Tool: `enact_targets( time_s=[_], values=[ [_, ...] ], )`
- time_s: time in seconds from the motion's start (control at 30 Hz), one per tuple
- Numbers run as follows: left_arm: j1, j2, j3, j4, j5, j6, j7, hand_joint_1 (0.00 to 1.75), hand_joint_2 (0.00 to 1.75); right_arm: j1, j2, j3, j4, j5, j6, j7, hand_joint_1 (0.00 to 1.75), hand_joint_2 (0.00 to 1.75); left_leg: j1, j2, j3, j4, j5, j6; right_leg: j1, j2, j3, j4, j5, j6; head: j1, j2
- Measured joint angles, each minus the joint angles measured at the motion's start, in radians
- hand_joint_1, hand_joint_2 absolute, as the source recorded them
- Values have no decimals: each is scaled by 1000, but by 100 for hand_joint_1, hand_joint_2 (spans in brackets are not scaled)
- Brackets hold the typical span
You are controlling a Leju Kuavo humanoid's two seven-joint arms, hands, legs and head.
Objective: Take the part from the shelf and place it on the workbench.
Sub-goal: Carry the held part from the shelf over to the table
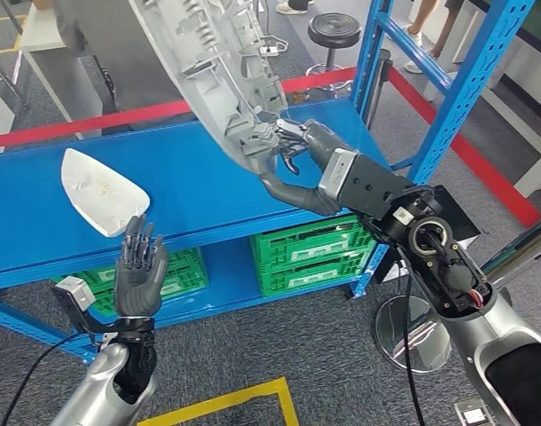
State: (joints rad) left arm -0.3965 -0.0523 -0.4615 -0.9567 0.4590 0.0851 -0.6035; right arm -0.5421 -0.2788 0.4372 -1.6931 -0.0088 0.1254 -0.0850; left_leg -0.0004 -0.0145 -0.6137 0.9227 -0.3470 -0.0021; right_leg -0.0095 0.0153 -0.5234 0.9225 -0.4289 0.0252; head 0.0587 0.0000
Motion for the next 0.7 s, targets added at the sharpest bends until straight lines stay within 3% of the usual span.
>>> enact_targets(
  time_s=[0.7],
  values=[
    [-3, 0, 0, 0, 14, -3, 0, 0, 175, 18, 0, -10, -11, -38, -33, 10, 175, 175, 0, 0, 0, 0, 0, 0, 0, 0, 0, 0, 0, 0, 0, 0]
  ],
)
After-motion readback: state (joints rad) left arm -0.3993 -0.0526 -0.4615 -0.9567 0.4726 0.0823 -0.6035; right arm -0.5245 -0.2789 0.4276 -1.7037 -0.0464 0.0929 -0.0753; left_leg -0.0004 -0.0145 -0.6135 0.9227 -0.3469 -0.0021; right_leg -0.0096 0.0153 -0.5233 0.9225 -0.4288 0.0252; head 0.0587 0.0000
